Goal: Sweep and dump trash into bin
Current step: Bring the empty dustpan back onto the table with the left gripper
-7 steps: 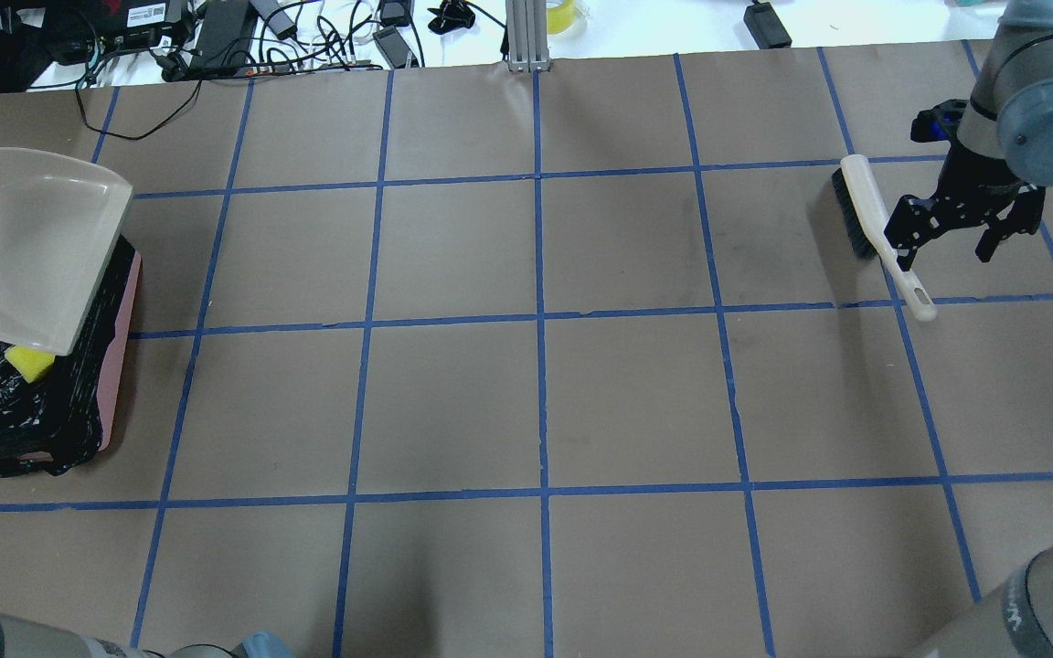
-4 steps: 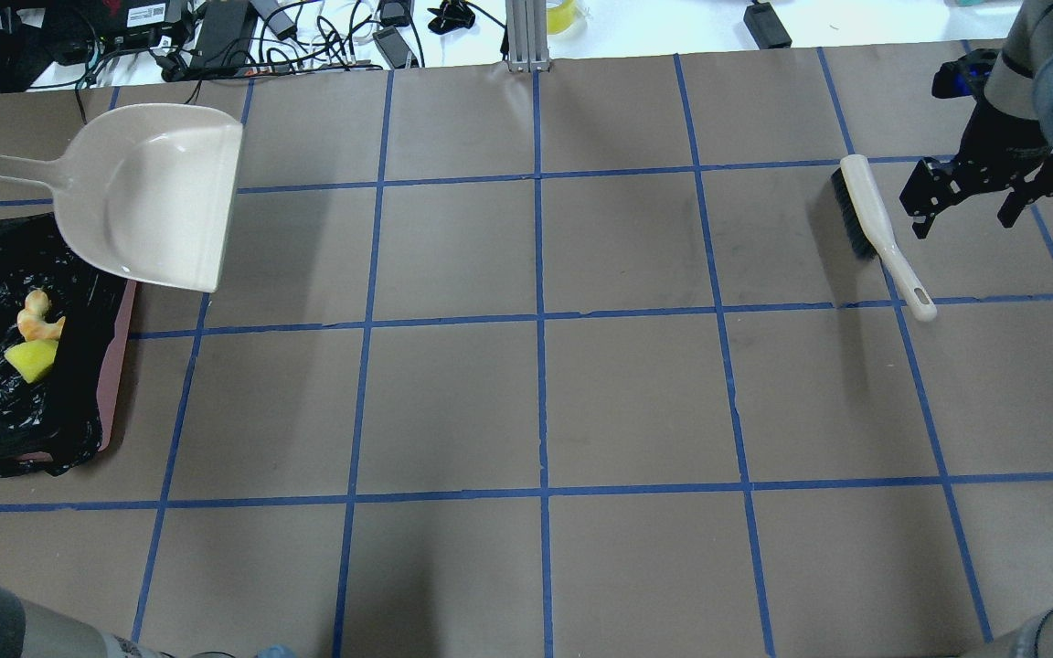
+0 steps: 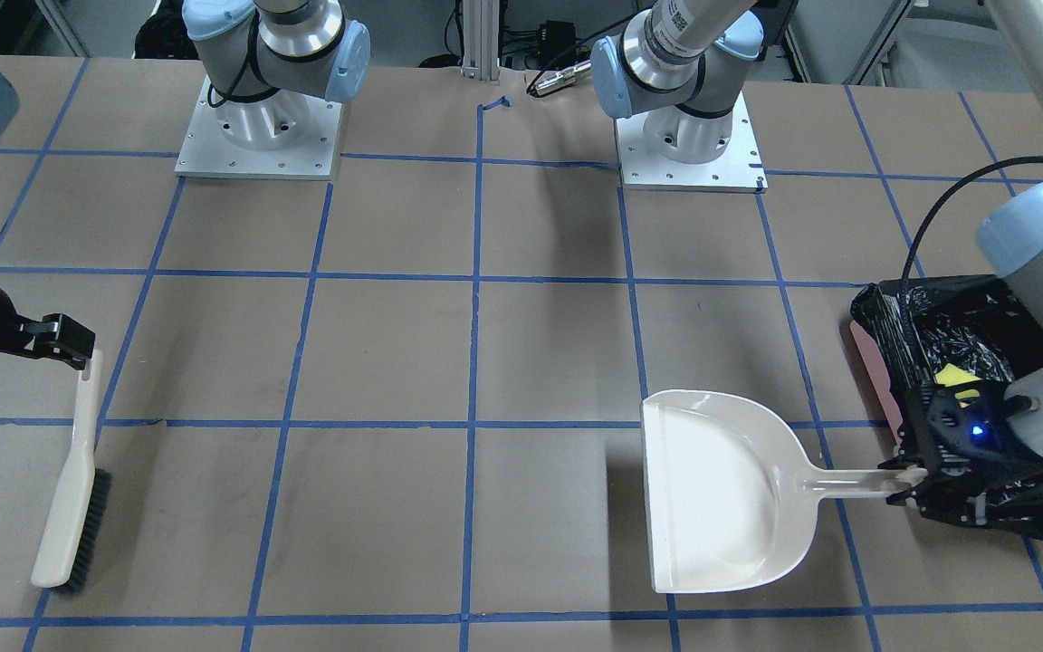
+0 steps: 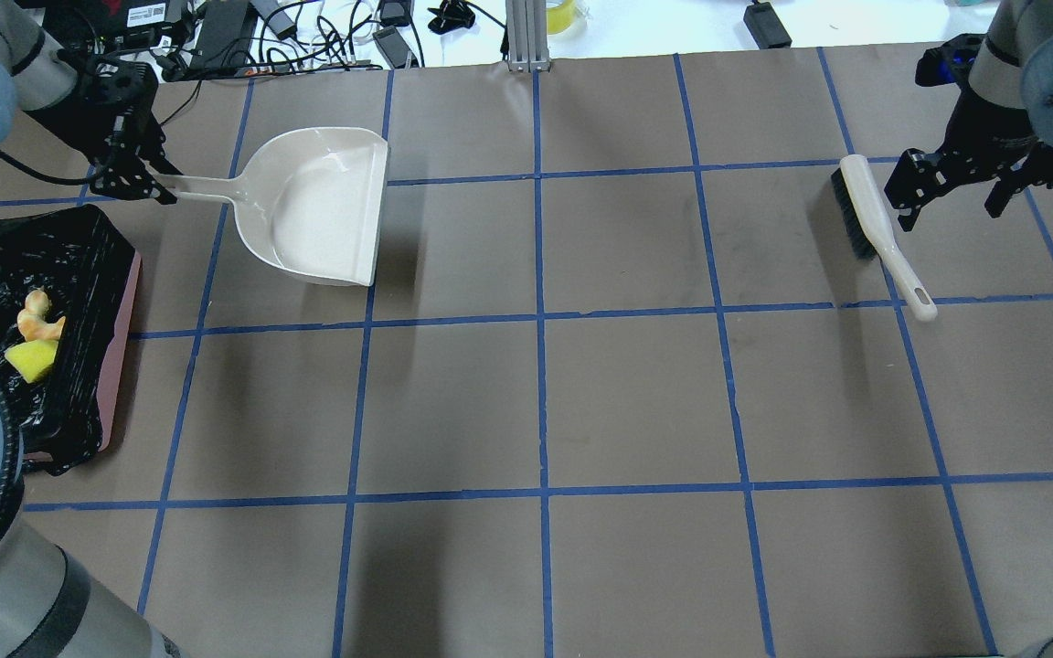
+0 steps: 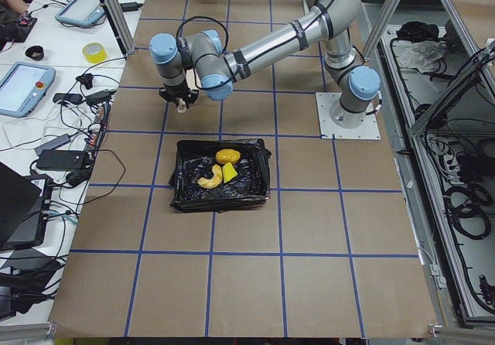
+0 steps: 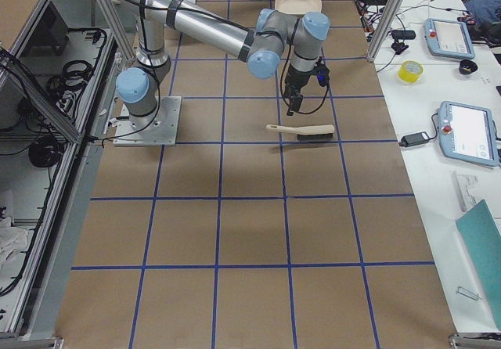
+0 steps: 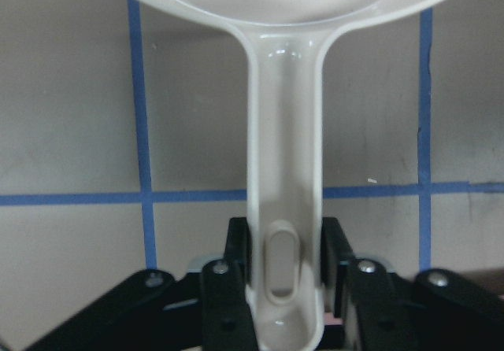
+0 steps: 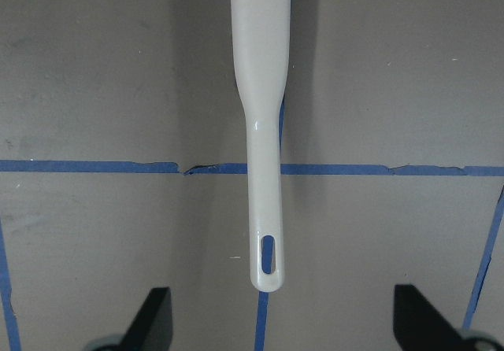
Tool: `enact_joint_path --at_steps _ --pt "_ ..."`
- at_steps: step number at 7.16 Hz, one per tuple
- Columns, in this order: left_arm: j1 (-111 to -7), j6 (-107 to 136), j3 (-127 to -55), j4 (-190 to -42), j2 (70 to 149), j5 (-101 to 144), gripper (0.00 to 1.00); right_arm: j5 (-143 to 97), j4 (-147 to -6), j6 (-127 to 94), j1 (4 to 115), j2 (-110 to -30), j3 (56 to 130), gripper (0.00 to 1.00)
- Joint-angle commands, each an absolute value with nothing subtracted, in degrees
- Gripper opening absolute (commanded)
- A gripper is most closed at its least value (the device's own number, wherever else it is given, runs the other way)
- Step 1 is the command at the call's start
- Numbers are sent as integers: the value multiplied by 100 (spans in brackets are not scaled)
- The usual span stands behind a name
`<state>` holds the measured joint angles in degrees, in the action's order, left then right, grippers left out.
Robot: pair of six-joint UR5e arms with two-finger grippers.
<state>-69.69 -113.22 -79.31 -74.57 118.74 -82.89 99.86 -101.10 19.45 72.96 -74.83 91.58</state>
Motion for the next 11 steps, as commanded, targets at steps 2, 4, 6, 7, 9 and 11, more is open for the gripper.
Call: enact_joint_path --at_steps 2,4,6,7,9,11 --pt "-7286 -11259 -8357 -6779 12050 -8683 0 9984 -10011 1942 7312 -7488 9158 100" --pt "-7321 -11276 -8367 -6689 12102 -8701 0 9984 -9958 1942 7304 -7488 9158 100" --pt "-7347 -11241 -8393 -6636 12120 -8692 21 9993 -9923 1942 7312 -7523 9158 100" --pt "-7400 -11233 -8402 -6644 12111 -8701 47 9993 -9914 1942 7304 -7558 9158 100" --pt "-7444 -10979 -8394 -6662 12024 -8692 71 9993 -9914 1942 7304 -7559 9158 100" --pt "-7767 -9877 -8350 -6697 11857 -8675 71 9993 -9923 1942 7312 -7550 9158 100"
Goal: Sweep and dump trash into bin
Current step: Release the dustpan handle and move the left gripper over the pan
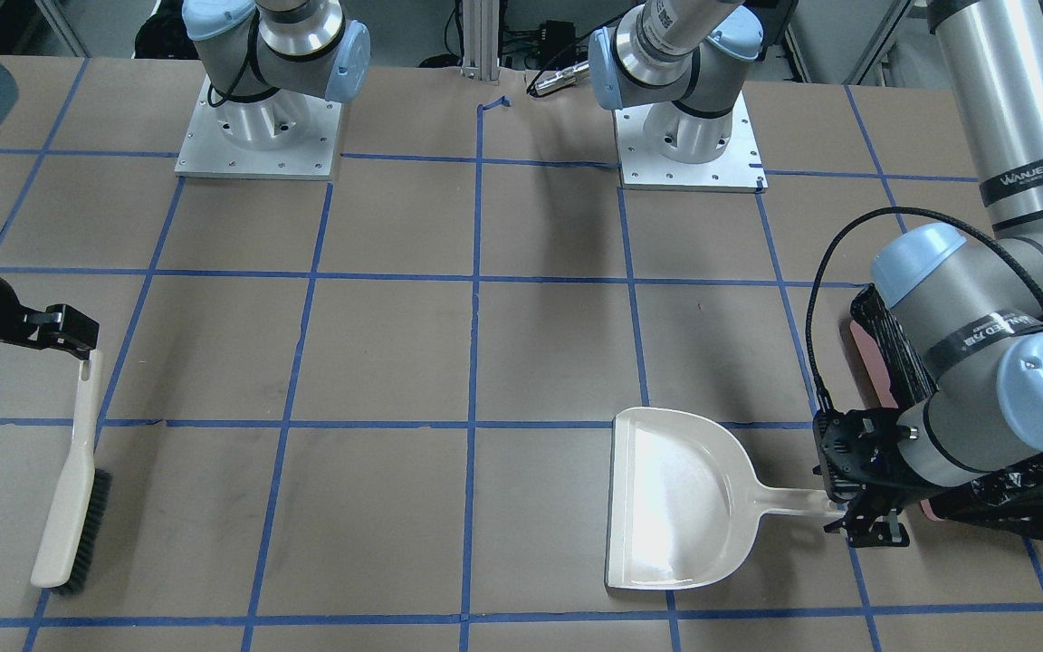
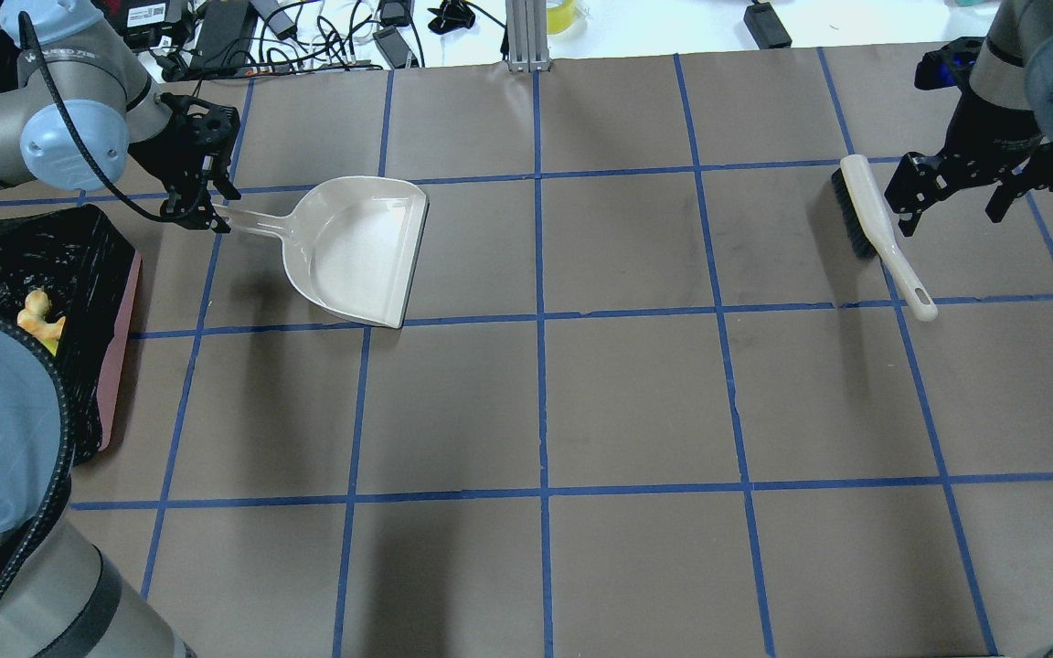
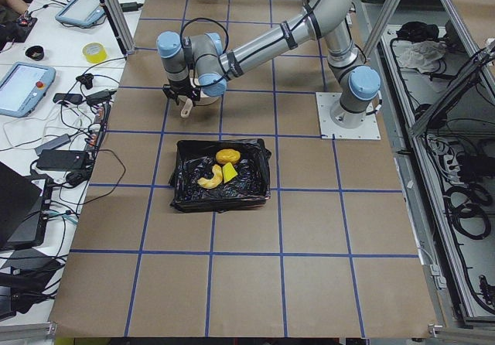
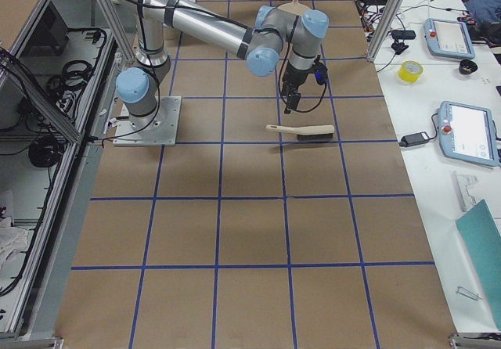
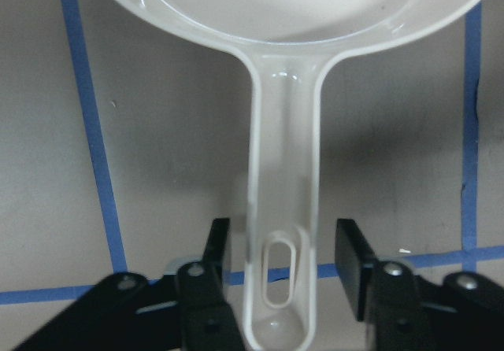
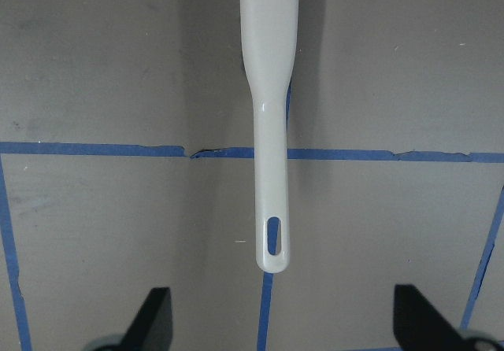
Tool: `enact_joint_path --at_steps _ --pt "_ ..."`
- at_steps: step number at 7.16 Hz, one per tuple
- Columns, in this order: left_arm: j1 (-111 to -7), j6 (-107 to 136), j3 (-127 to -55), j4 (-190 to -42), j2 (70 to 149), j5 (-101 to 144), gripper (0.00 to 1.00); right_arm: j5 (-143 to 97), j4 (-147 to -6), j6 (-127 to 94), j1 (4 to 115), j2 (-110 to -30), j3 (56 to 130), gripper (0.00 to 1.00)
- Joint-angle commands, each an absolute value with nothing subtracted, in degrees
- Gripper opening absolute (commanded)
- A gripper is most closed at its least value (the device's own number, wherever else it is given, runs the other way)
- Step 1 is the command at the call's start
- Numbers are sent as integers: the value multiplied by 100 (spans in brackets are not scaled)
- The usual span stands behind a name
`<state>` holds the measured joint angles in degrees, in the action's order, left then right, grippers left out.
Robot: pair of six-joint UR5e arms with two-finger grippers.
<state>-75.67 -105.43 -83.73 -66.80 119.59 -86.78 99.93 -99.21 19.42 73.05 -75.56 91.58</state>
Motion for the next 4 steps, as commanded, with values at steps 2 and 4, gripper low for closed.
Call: enact_joint_path --at_steps 2,4 --pt "-8076 -8837 -8341 -6767 11647 -8648 72 9993 -9914 1951 7304 -7550 9167 100" --pt "-8147 -8438 -8350 -6812 11602 -8640 72 9993 -9914 1951 7304 -7559 9167 100"
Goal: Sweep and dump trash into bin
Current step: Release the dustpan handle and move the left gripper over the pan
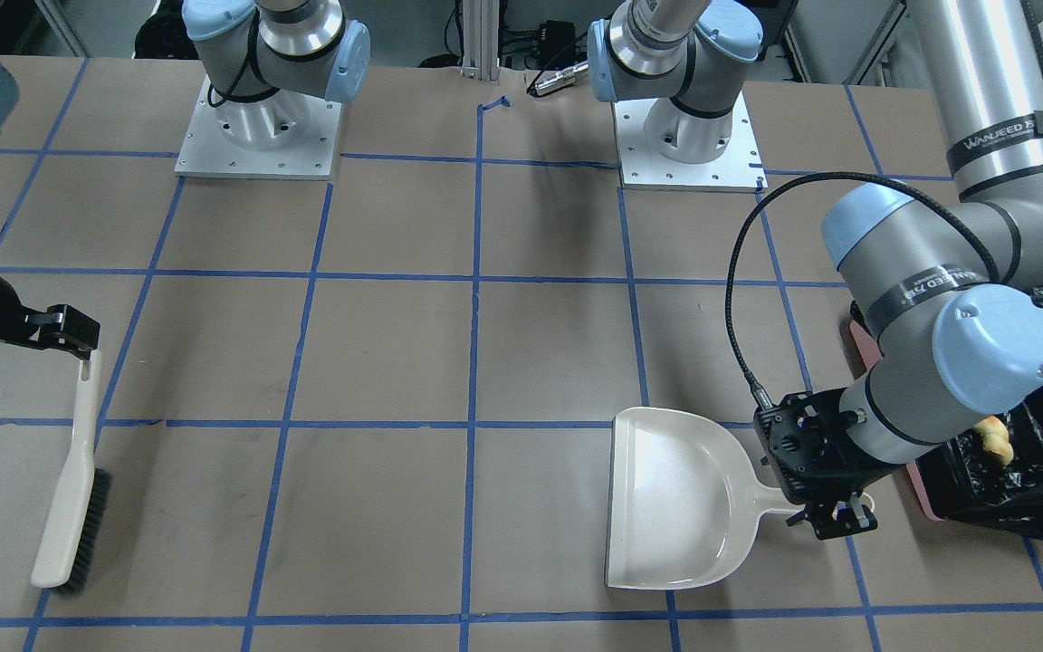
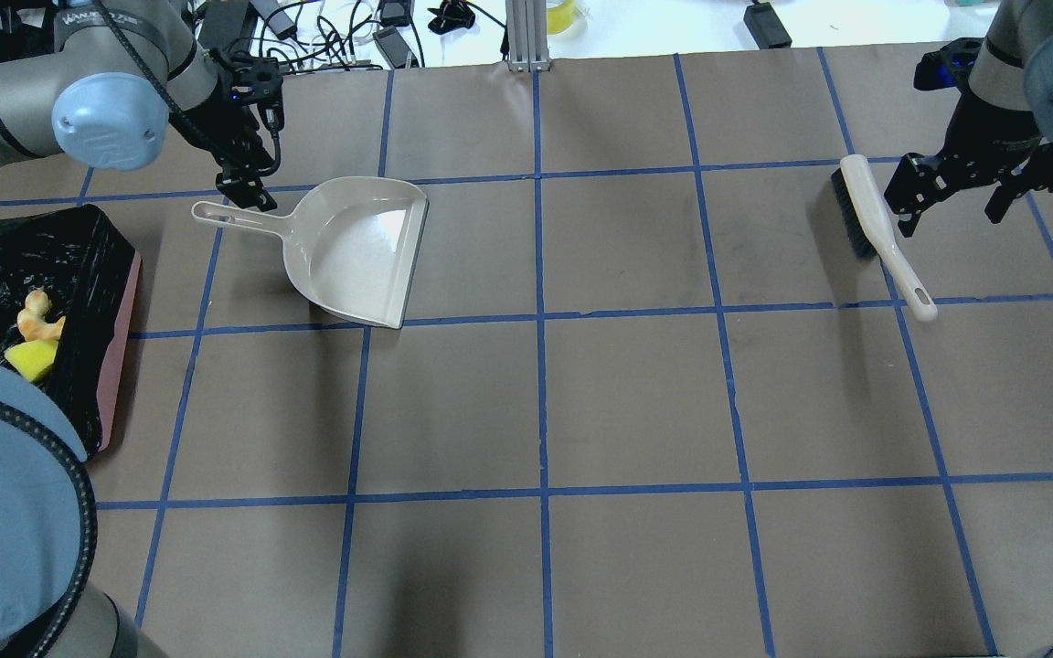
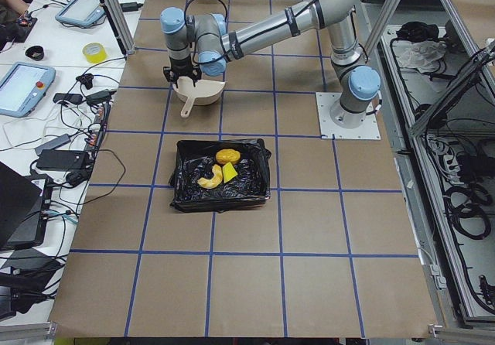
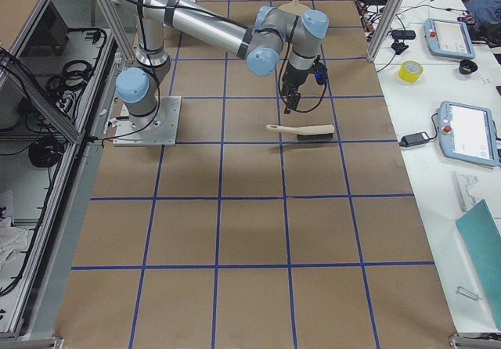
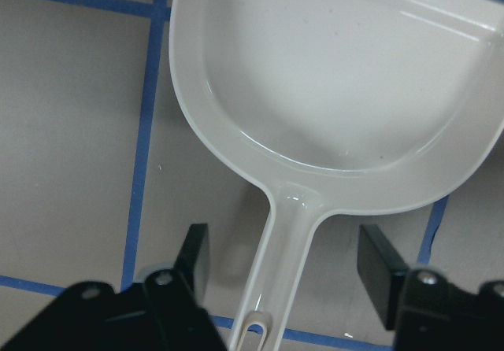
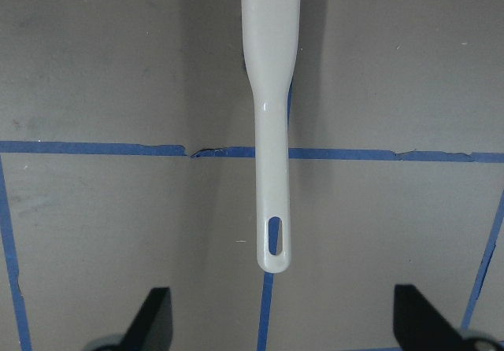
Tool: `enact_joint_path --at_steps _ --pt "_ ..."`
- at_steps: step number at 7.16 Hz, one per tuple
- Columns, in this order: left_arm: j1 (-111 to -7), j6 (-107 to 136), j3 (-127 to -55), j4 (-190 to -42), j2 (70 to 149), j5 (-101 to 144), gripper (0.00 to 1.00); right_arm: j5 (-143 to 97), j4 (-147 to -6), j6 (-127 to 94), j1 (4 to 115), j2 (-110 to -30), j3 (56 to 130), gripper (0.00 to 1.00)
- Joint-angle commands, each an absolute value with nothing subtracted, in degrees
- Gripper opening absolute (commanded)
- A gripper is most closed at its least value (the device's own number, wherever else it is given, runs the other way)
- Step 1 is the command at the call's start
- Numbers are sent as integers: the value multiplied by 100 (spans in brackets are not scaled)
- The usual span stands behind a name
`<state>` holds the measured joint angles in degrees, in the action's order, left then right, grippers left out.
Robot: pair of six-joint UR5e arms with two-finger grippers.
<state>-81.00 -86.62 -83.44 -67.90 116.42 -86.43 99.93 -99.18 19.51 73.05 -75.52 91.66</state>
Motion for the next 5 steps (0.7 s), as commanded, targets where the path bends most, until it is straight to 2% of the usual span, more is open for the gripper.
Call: enact_joint_path --at_steps 1,3,5 --pt "-8208 -8046 -8350 -6820 11523 -8622 72 9993 -9914 1951 7312 -7559 9158 100" --pt "-8524 -7141 -8376 -7048 11304 -8631 74 9993 -9914 1951 7304 -7559 9158 100" --pt "-8735 -5817 -8402 -7075 11198 -8648 81 9993 -9914 1951 7304 -7550 9167 100"
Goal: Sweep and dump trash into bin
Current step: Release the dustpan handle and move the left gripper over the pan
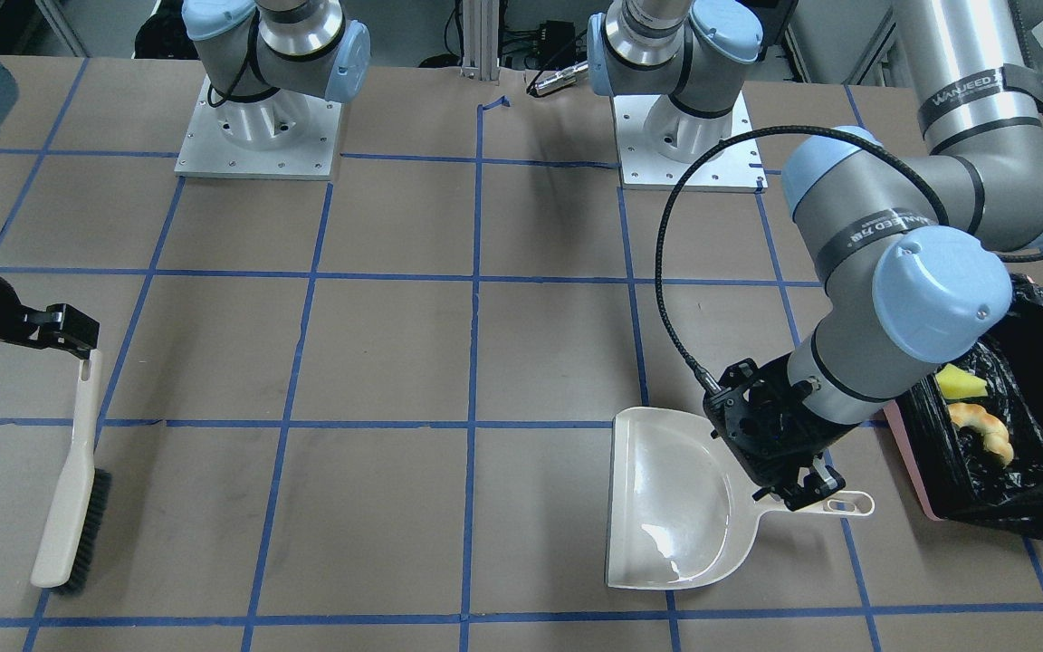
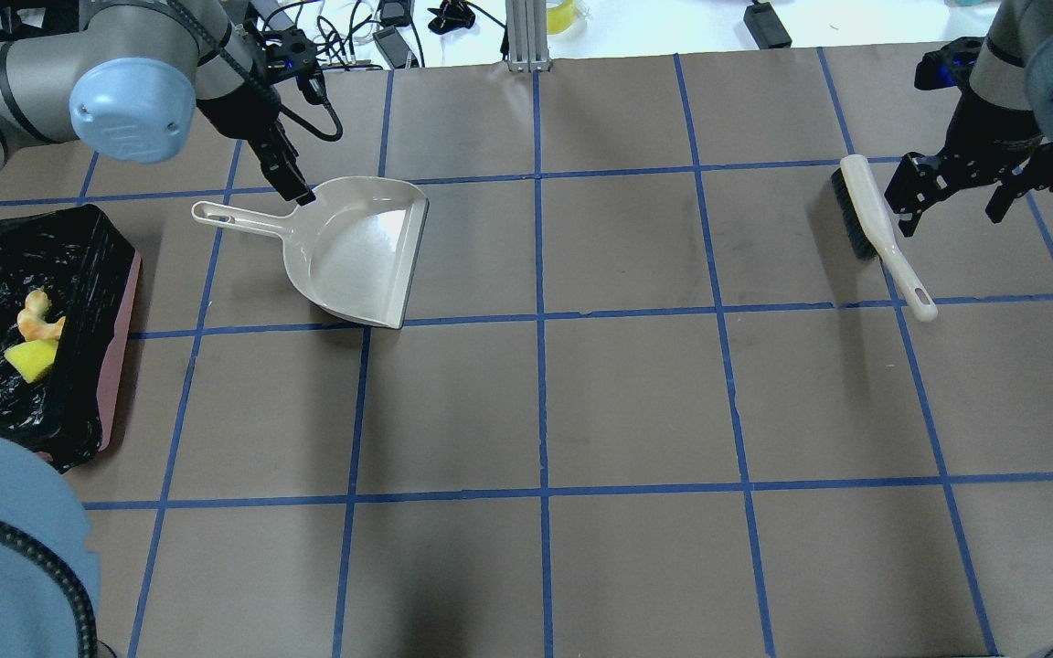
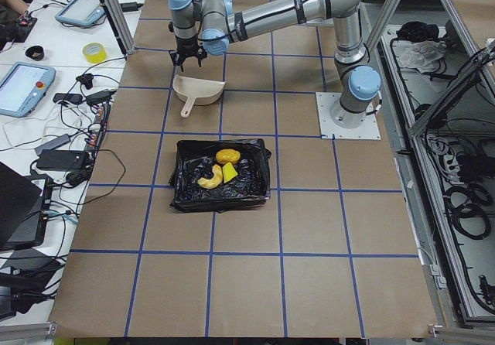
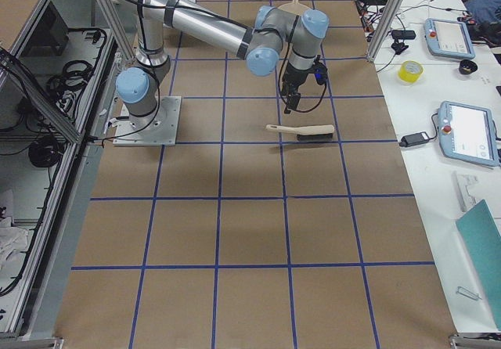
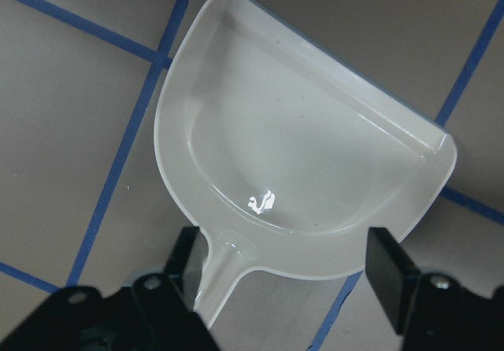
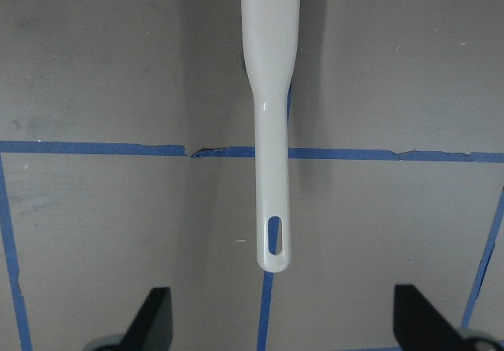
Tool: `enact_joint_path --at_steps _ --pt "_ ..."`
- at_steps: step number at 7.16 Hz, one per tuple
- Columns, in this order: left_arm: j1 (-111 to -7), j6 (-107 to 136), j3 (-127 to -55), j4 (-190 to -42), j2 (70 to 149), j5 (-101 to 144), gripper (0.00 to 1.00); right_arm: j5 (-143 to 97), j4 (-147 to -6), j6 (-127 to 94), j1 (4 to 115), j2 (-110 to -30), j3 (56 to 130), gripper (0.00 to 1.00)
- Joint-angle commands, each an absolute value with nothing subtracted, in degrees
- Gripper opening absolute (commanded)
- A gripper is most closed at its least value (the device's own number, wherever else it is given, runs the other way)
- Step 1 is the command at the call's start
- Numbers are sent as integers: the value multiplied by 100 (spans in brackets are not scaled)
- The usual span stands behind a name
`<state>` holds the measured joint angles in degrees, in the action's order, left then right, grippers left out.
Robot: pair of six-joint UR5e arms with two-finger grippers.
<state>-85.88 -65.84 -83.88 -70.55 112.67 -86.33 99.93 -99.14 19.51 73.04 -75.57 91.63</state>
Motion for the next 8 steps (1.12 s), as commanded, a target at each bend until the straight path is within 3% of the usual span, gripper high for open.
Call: enact_joint_path --at_steps 1,8 --pt "-8893 -5348 -8446 -7110 11110 -8709 84 9993 -9914 1951 7304 -7559 9158 100" --pt "-8938 -4298 -8631 -7269 10916 -8719 89 9993 -9905 1951 7304 -7559 9158 100"
